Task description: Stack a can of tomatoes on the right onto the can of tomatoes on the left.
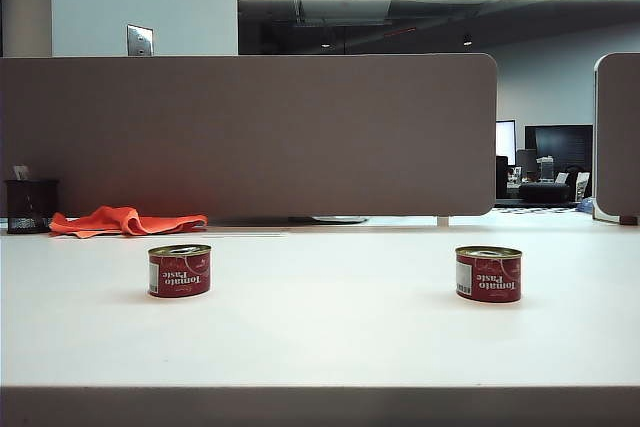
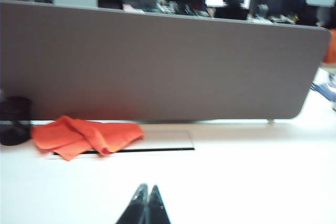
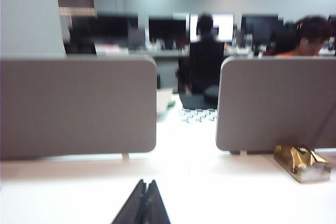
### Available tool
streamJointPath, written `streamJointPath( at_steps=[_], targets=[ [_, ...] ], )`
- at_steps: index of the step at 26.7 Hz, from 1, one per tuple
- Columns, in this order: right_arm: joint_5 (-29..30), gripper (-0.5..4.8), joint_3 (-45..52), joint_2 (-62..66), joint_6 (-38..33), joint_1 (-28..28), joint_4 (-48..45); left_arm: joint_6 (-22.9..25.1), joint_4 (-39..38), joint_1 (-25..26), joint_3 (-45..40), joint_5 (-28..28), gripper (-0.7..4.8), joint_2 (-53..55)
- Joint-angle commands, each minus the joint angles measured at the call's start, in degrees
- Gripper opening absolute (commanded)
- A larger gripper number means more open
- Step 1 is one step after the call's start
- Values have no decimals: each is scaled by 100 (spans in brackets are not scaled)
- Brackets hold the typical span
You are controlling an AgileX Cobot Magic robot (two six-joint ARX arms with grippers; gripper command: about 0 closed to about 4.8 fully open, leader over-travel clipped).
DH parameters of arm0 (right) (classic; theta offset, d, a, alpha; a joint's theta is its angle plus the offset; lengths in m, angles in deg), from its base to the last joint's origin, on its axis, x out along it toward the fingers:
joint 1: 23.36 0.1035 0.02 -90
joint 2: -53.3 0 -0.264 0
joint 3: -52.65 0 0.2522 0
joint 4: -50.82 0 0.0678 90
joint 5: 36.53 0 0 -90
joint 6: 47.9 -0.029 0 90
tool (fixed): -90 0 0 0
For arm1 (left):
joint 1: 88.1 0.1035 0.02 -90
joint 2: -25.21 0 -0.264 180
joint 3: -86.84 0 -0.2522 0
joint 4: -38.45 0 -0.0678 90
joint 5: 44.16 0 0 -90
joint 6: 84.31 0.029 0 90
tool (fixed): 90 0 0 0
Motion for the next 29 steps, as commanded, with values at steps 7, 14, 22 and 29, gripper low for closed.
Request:
streamJointPath(
  at_steps=[7,14,22,29],
  targets=[
    [634,-6,-1456,2247,94,699,1110,581,-660,-1235,459,4,-5,542],
    [614,-6,-2286,3407,98,1231,2094,1097,-1759,-1762,656,140,-5,702],
    [142,-3,-2514,4113,76,1637,2306,1005,-3051,-1755,1482,140,-5,1346],
    [122,345,-2514,4673,28,1646,2468,498,-3193,-1753,1934,140,-5,1790]
  ],
)
